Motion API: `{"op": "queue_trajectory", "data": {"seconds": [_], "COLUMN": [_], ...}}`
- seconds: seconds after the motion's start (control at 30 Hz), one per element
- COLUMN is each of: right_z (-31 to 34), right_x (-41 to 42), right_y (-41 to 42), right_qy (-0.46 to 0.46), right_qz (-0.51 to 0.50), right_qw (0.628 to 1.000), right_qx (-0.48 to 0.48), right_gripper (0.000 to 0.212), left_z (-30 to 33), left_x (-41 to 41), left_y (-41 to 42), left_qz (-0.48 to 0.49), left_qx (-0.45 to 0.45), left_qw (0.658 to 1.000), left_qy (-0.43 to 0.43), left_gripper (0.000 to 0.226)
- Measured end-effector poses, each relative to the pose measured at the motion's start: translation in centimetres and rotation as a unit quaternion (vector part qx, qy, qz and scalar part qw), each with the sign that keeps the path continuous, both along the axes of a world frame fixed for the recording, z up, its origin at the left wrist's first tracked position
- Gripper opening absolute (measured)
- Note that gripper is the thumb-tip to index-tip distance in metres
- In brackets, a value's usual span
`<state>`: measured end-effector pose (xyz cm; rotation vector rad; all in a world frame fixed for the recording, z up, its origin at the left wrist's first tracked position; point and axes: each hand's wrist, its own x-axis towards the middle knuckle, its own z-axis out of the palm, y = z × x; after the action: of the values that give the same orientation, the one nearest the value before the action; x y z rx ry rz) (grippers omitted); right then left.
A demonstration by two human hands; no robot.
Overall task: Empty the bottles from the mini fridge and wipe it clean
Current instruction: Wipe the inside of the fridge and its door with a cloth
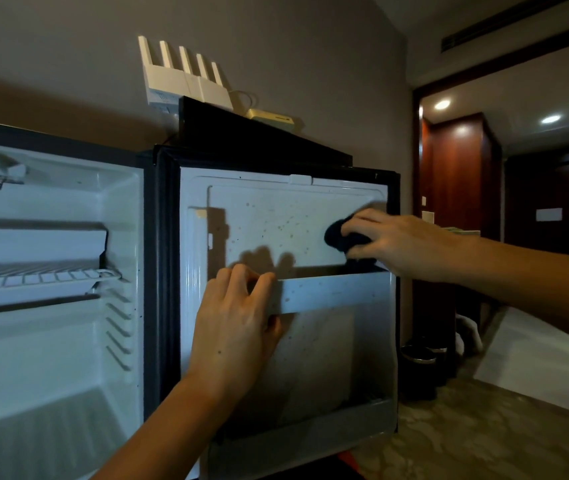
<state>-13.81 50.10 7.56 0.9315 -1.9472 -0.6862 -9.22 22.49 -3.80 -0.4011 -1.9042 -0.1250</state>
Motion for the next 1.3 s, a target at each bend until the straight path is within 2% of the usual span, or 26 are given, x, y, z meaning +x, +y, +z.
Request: {"op": "queue_trajectory", "data": {"seconds": [0.13,0.2,0.3,0.37,0.43,0.53,0.57,0.6,0.7,0.77,0.83,0.97,1.03,1.1,1.17,1.23,1.3], "right_z": [1.0,-0.4,-2.1,-1.5,-0.2,0.7,0.4,-0.2,-1.9,-1.3,0.2,1.5,0.2,-1.3,-1.2,0.2,1.3], "right_x": [-0.6,-0.9,-0.6,-0.4,-0.5,-1.0,-1.2,-1.3,-0.8,-0.3,-0.2,-0.5,-0.5,-0.2,0.3,0.3,0.0], "right_y": [-1.3,-1.6,-0.8,-0.4,-0.6,-1.7,-1.8,-1.6,-0.6,-0.1,-0.2,-1.2,-1.3,-0.9,-0.4,-0.4,-0.9], "right_qy": [0.035,0.052,0.029,0.020,0.047,0.066,0.068,0.070,0.036,0.011,0.006,0.016,0.025,-0.005,-0.045,-0.030,0.004], "right_qz": [0.038,0.052,0.030,-0.005,-0.005,0.020,0.032,0.042,0.044,0.024,0.009,0.040,0.052,0.046,0.022,0.007,0.017], "right_qw": [0.970,0.977,0.999,1.000,0.998,0.977,0.976,0.982,0.998,0.997,0.999,0.979,0.984,0.998,0.998,0.999,0.997], "right_qx": [-0.238,-0.201,-0.033,0.013,-0.042,-0.201,-0.204,-0.173,0.012,0.074,0.040,-0.200,-0.166,-0.042,0.022,0.013,-0.079], "right_gripper": [0.047,0.050,0.050,0.050,0.047,0.042,0.039,0.036,0.036,0.040,0.041,0.038,0.035,0.036,0.039,0.038,0.037], "left_z": [-0.1,-0.1,-0.1,-0.1,-0.1,-0.1,-0.2,-0.1,-0.1,-0.1,-0.2,-0.2,-0.1,-0.1,0.0,-0.1,-0.1], "left_x": [0.1,0.3,0.1,0.0,-0.1,0.0,0.1,0.1,0.1,0.0,-0.1,0.0,0.1,0.2,0.2,0.2,0.1], "left_y": [-0.2,-0.2,-0.1,0.1,0.1,0.0,-0.1,-0.2,-0.1,0.1,0.1,-0.1,-0.1,-0.1,-0.1,0.0,-0.1], "left_qz": [0.005,-0.001,0.001,0.004,0.003,0.005,0.008,0.010,0.003,0.000,-0.001,-0.002,-0.005,-0.008,-0.013,-0.014,-0.011], "left_qx": [-0.008,-0.009,-0.003,0.001,0.004,-0.001,-0.002,-0.004,0.001,0.004,0.005,-0.001,-0.002,0.000,0.004,0.004,0.000], "left_qw": [1.000,1.000,1.000,1.000,1.000,1.000,1.000,1.000,1.000,1.000,1.000,1.000,1.000,1.000,1.000,1.000,1.000], "left_qy": [-0.004,-0.003,-0.007,-0.011,-0.010,-0.012,-0.014,-0.016,-0.016,-0.018,-0.014,-0.007,-0.005,-0.004,-0.006,-0.004,-0.002], "left_gripper": [0.051,0.049,0.047,0.047,0.047,0.047,0.047,0.047,0.047,0.047,0.048,0.050,0.049,0.047,0.047,0.048,0.049]}}
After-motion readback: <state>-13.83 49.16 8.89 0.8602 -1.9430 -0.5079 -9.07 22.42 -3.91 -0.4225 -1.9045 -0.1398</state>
